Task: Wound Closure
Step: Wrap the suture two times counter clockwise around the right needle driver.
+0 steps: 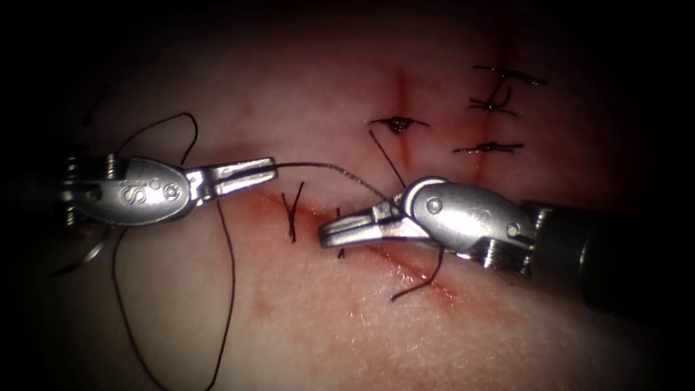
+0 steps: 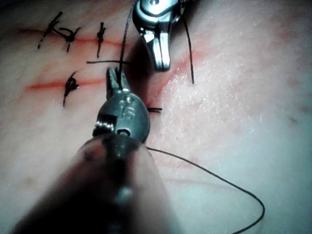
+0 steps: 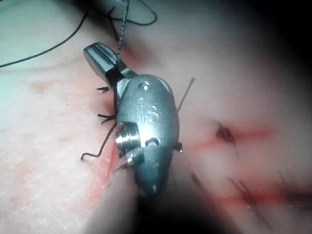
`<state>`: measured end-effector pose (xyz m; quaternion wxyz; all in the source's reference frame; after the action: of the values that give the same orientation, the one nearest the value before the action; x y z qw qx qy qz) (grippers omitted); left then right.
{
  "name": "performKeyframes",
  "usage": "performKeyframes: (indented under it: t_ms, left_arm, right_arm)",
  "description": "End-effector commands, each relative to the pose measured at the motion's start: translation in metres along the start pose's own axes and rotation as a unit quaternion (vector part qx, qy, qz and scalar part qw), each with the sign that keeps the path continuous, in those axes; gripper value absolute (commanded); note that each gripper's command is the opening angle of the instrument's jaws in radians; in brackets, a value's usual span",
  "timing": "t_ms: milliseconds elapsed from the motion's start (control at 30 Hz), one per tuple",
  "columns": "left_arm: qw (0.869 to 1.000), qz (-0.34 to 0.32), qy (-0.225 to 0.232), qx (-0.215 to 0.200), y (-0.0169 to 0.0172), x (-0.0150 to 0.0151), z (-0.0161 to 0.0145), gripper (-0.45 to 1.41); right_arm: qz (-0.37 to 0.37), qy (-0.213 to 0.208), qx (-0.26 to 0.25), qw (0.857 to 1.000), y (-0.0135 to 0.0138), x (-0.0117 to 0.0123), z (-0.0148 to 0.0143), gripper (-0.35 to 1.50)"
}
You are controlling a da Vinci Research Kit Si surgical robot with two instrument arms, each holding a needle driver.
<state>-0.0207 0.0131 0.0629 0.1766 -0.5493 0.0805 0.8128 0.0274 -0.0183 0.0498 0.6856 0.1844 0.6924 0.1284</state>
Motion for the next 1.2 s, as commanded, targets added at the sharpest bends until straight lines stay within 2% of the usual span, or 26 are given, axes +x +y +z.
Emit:
performKeyframes:
  t_ms: [33,133,233,300,500,533,567,600,633,667,733,867,900,933,1067,1133,1167,1200]
  left_arm:
    - [1.000,0.004,-0.007,0.009,0.0004,-0.0009,0.0010,-0.45]
    - [1.000,0.006,-0.019,0.014,0.0013,-0.0025,0.0027,-0.45]
    - [0.999,0.010,-0.029,0.015,0.0024,-0.0034,0.0037,-0.45]
    - [0.999,0.014,-0.034,0.018,0.0034,-0.0037,0.0044,-0.45]
    - [0.998,0.021,-0.049,0.031,0.0061,-0.0031,0.0055,-0.45]
    - [0.998,0.022,-0.052,0.031,0.0066,-0.0031,0.0055,-0.45]
    - [0.998,0.023,-0.054,0.032,0.0070,-0.0030,0.0056,-0.45]
    - [0.997,0.026,-0.059,0.033,0.0079,-0.0030,0.0055,-0.45]
    - [0.997,0.028,-0.062,0.032,0.0083,-0.0030,0.0054,-0.45]
    - [0.997,0.030,-0.067,0.033,0.0091,-0.0028,0.0052,-0.45]
    - [0.996,0.032,-0.069,0.037,0.0098,-0.0025,0.0049,-0.45]
    - [0.995,0.043,-0.083,0.046,0.0107,-0.0014,0.0044,-0.45]
    - [0.994,0.051,-0.089,0.046,0.0109,-0.0008,0.0042,-0.45]
    - [0.993,0.053,-0.091,0.047,0.0110,-0.0004,0.0040,-0.45]
    - [0.992,0.062,-0.097,0.047,0.0112,0.0008,0.0034,-0.45]
    - [0.992,0.066,-0.101,0.047,0.0111,0.0013,0.0030,-0.45]
    - [0.991,0.068,-0.104,0.047,0.0108,0.0015,0.0027,-0.45]
    - [0.990,0.072,-0.109,0.049,0.0106,0.0017,0.0026,-0.45]
  right_arm:
    - [0.013,0.016,-0.015,1.000,-0.0001,0.0006,0.0015,-0.35]
    - [0.047,0.039,-0.076,0.995,-0.0003,0.0023,0.0024,-0.35]
    - [0.058,0.063,-0.096,0.992,-0.0002,0.0034,0.0027,-0.35]
    - [0.072,0.094,-0.141,0.983,0.0002,0.0044,0.0027,-0.35]
    - [0.078,0.084,-0.262,0.958,0.0007,0.0043,0.0026,-0.35]
    - [0.077,0.080,-0.281,0.953,0.0008,0.0042,0.0025,-0.16]
    - [0.080,0.076,-0.293,0.950,0.0009,0.0041,0.0024,-0.08]
    - [0.071,0.062,-0.324,0.941,0.0010,0.0040,0.0021,0.31]
    - [0.071,0.057,-0.336,0.937,0.0011,0.0040,0.0019,0.54]
    - [0.073,0.025,-0.361,0.929,0.0013,0.0039,0.0016,0.95]
    - [0.080,-0.020,-0.390,0.917,0.0014,0.0038,0.0015,1.25]
    - [0.090,-0.119,-0.395,0.907,0.0009,0.0029,0.0019,1.16]
    - [0.096,-0.181,-0.390,0.898,0.0005,0.0020,0.0023,1.18]
    - [0.098,-0.202,-0.390,0.893,0.0003,0.0015,0.0024,1.18]
    - [0.107,-0.269,-0.365,0.885,-0.0006,-0.0014,0.0026,1.15]
    - [0.113,-0.287,-0.347,0.886,-0.0010,-0.0026,0.0026,1.08]
    - [0.121,-0.300,-0.313,0.893,-0.0016,-0.0038,0.0026,0.98]
    - [0.123,-0.305,-0.301,0.895,-0.0019,-0.0042,0.0027,0.88]
